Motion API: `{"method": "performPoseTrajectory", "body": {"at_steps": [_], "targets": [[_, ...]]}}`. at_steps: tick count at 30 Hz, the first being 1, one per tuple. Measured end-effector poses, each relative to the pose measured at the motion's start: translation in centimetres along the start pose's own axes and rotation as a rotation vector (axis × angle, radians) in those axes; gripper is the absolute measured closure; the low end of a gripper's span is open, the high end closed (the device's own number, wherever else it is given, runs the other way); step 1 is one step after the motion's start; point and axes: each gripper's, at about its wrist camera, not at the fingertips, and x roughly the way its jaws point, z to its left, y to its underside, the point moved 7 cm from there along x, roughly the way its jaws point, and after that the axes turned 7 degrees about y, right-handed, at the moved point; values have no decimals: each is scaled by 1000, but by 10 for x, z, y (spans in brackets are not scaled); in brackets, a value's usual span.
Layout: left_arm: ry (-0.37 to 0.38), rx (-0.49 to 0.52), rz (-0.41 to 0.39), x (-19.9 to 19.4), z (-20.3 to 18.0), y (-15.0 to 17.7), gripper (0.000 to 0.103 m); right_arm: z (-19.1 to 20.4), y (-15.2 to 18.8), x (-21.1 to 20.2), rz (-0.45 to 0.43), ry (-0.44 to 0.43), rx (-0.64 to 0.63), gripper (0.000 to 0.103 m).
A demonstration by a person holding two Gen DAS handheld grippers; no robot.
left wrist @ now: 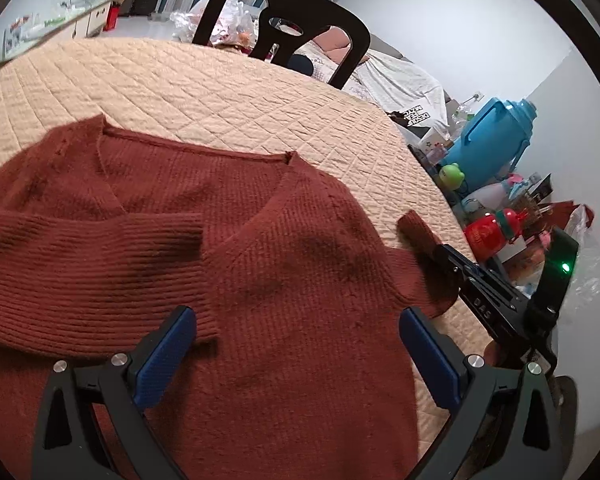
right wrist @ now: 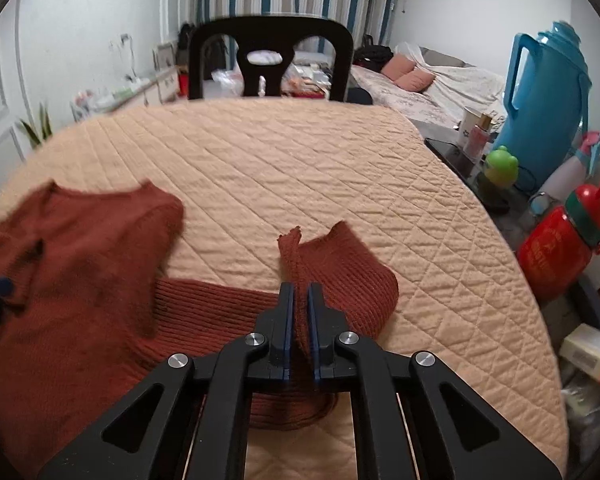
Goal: Fold small clothes
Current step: 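Lift the second sleeve with the right gripper and carry it across the body, then lower the second sleeve onto the body and open the right gripper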
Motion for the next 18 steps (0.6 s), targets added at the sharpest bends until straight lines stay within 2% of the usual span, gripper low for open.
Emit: {"method": "performPoseTrajectory", "body": {"at_steps": [3,7,10,13,15,18], "targets": [[20,-41,-1,0,2,-1,0,6,-5,-17,-59,-68,24,97],[103,-110,5,-1,0,-2,0,25,-8,-43,-126,-175,23,97],[135,-124,-7,-2,-3,-5,0,42,-8,-57,-163,-230,-1,97],[225,-184,2,3,-7,-6,0,58,-5,-74,-206,-293,-27,97],[284,-258,28,9,-7,-6,0,66,-3,-80,-213,-327,-36,97],[329,-268,30,12,-13,-7,1,80,3,-84,-205,-361,-61,97]]}}
